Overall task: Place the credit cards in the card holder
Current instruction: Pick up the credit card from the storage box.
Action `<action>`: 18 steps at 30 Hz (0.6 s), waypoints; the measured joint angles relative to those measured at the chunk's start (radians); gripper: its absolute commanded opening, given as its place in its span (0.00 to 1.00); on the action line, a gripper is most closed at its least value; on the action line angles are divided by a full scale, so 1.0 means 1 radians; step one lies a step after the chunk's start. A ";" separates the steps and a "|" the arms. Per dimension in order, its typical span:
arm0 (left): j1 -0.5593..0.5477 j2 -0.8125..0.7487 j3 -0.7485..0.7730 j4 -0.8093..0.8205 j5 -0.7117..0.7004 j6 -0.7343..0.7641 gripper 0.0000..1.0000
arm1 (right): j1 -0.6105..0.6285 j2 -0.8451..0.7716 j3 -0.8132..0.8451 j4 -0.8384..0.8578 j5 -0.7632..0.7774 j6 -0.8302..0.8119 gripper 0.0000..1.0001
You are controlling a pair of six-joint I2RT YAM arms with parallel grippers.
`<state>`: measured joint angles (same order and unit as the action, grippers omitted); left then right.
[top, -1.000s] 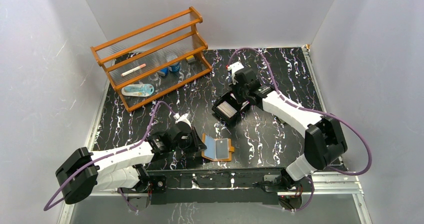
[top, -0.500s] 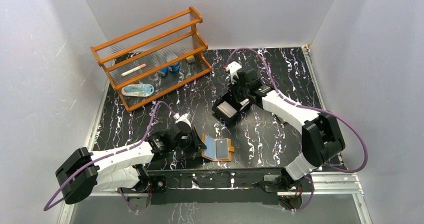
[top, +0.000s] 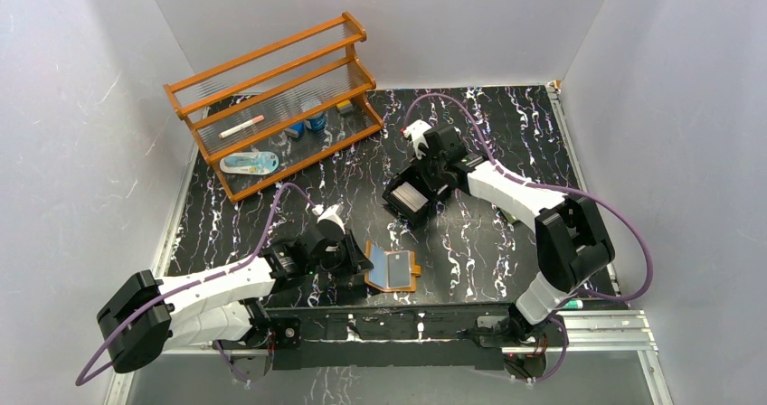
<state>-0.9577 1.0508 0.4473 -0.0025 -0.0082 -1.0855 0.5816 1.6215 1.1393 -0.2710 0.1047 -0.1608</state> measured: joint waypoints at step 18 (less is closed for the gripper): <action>0.000 0.001 0.000 -0.006 -0.002 0.002 0.13 | -0.001 0.111 0.195 -0.256 0.031 -0.013 0.00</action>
<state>-0.9577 1.0515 0.4473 -0.0086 -0.0101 -1.0832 0.5808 1.7325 1.3346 -0.5270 0.1360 -0.1741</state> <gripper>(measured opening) 0.129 0.039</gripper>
